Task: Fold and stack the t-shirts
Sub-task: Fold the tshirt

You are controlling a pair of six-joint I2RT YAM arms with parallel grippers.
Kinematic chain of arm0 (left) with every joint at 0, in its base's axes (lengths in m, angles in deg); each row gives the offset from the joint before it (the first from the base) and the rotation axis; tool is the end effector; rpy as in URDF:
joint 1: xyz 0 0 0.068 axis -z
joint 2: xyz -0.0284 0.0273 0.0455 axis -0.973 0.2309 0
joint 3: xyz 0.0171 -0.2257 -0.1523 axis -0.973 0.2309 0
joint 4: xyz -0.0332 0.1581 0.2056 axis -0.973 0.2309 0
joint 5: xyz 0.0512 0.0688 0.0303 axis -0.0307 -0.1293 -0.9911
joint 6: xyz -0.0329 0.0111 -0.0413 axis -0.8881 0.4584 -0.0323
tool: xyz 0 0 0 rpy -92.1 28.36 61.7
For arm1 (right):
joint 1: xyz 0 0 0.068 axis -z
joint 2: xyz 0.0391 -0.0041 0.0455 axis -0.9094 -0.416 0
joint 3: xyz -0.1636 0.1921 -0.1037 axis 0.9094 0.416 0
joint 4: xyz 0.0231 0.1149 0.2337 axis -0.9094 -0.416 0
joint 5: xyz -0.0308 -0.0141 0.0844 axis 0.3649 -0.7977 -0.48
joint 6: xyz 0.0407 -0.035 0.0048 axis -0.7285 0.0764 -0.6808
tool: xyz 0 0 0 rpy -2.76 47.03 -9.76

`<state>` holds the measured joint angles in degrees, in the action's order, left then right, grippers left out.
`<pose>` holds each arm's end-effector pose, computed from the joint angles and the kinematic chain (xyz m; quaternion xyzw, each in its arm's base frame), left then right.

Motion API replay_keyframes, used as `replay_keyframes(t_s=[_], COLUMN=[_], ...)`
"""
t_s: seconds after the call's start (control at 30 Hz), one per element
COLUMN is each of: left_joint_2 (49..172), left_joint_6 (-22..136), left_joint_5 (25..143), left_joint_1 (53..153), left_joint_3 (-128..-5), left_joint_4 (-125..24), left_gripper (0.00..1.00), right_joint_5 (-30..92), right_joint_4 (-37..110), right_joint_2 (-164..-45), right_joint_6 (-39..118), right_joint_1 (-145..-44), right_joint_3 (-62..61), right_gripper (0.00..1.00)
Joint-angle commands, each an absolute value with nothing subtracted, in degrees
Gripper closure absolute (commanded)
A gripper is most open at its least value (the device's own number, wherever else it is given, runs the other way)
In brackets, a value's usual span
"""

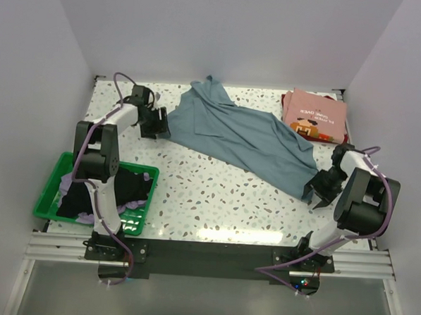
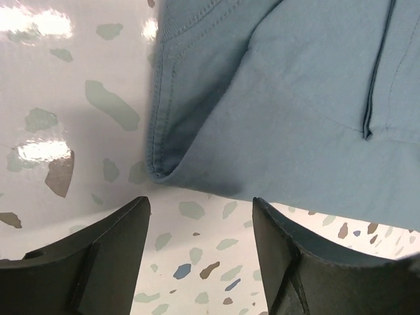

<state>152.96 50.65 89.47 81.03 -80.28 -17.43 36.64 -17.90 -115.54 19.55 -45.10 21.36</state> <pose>0.4303 -0.0413 0.1721 -0.0902 0.9615 -0.1583 0.2056 0.2381 -0.0866 0.1620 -0.4011 -0.9153 -0.0196 0.0316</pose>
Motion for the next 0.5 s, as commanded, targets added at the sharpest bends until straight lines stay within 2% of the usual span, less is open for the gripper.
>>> replay_keyframes(t_s=[0.0,0.13,0.23,0.27,0.3,0.37,0.47], left_joint_2=[152.30,154.05,155.37,155.63,155.81,155.99,155.99], left_joint_6=[49.54,47.16,46.54,46.54,46.54,46.54,46.54], left_joint_5=[92.97,96.58,97.37,97.46,97.55,97.38,97.46], left_joint_1=[80.34,80.25,80.16,80.08,80.08,79.81,78.94], left_joint_3=[-79.21,-78.68,-79.29,-79.30,-79.21,-78.51,-77.45], left_joint_4=[-20.96,-24.48,-24.83,-24.92,-25.01,-25.44,-25.97], left_gripper=[0.32,0.44,0.58,0.67,0.72,0.81,1.00], right_joint_5=[36.99,36.81,36.90,36.99,36.90,36.90,37.25], right_joint_4=[-13.98,-12.03,-11.77,-11.68,-11.68,-11.68,-12.82], right_joint_2=[-116.74,-117.88,-118.93,-119.11,-119.20,-119.47,-119.21], right_joint_6=[19.24,19.06,19.06,19.06,19.06,19.15,19.50], right_joint_1=[-44.76,-44.76,-44.76,-44.76,-44.76,-44.76,-44.76], right_joint_3=[21.92,21.75,21.40,21.40,21.40,21.57,21.22], right_gripper=[0.46,0.54,0.62,0.65,0.72,0.78,0.91])
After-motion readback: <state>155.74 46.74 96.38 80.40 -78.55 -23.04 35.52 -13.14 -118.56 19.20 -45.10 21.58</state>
